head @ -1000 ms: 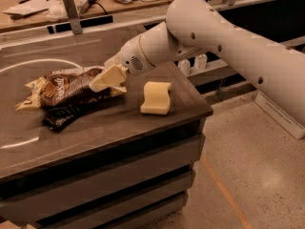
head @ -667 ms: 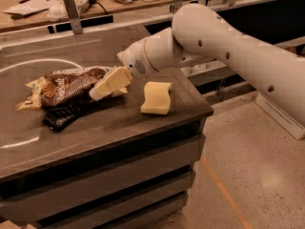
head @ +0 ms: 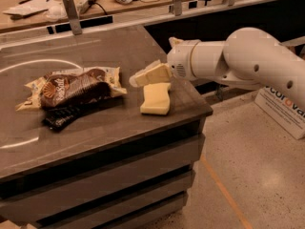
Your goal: Move brown chip bag near rxbar chocolate
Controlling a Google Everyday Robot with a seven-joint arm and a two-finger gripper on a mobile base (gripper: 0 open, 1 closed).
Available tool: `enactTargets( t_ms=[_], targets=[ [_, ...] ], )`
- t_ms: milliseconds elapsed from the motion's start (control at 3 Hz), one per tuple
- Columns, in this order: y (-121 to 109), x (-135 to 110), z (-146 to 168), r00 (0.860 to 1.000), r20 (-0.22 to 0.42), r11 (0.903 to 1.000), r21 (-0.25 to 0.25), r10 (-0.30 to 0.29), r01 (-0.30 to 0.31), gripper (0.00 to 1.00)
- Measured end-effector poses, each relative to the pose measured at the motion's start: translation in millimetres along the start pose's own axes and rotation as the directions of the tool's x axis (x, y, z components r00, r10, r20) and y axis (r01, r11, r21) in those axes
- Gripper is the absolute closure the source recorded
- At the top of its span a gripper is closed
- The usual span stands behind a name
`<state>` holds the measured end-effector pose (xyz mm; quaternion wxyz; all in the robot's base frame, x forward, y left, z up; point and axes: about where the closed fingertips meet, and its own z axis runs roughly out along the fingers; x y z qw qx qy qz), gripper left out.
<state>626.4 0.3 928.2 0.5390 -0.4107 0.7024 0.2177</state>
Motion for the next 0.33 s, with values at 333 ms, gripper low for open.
enactTargets(
  t_ms=[333],
  targets=[
    [8.1,-4.2,7.9,1.000,-0.002,0.9997,-0.026,0.001,-0.001,0.00]
  ],
)
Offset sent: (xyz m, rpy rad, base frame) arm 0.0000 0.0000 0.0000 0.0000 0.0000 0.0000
